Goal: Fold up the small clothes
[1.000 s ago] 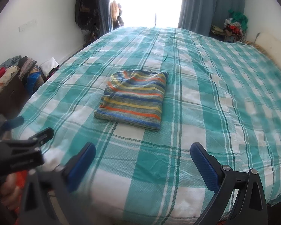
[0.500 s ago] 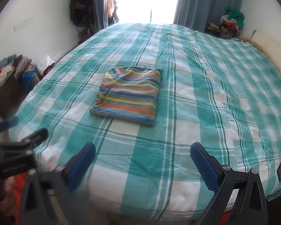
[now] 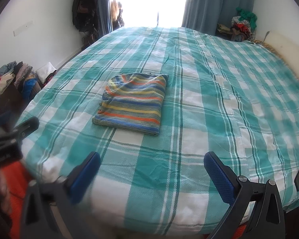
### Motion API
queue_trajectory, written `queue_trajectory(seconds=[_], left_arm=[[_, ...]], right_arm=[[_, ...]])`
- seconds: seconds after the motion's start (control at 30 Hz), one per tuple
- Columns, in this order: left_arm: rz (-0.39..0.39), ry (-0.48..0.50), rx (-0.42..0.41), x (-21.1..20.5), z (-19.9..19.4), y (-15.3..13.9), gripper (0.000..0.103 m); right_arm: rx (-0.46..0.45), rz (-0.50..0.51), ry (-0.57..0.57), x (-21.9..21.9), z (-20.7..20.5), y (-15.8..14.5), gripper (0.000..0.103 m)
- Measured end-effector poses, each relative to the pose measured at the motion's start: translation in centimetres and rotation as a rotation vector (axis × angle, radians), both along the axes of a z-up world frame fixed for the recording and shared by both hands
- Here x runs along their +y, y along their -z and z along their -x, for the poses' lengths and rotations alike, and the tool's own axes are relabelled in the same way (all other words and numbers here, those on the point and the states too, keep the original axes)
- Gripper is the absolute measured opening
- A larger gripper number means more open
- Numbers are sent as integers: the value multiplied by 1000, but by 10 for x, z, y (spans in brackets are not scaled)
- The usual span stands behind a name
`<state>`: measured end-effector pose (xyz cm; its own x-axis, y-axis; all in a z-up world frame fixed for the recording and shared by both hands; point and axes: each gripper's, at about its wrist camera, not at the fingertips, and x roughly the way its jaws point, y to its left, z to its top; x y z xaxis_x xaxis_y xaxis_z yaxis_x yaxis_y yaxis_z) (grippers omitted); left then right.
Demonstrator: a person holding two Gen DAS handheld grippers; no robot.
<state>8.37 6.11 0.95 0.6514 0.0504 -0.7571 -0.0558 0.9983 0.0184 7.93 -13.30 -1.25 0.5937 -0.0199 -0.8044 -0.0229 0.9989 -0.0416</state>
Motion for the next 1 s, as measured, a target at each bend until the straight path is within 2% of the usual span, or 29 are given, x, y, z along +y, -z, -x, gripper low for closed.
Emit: queue_trajectory(seconds=[0.13,0.37,0.53,0.6,0.83,0.93,1.0], left_arm=[[-27,-1,59,-10,0,9,103],[-28,-7,66,-10,4,6,103],[42,-17,86,-4,1,6,103],[38,-22,83,-5,2,7,103],[-63,-39,76,-11,2,6,103],[-178,-65,82,-17,1,5,103],[-198,-59,80,-18,2,3,103]], right_arm=[[3,-24,-2,1,1,-1,103],[-21,-11,8,3,3,-11,102],[-27,13,14,7,2,-16,102],[-26,19,12,7,2,-16,103],[-27,38,12,11,0,-21,102],[-28,40,14,11,0,-22,102],[-27,41,15,11,0,-24,102]])
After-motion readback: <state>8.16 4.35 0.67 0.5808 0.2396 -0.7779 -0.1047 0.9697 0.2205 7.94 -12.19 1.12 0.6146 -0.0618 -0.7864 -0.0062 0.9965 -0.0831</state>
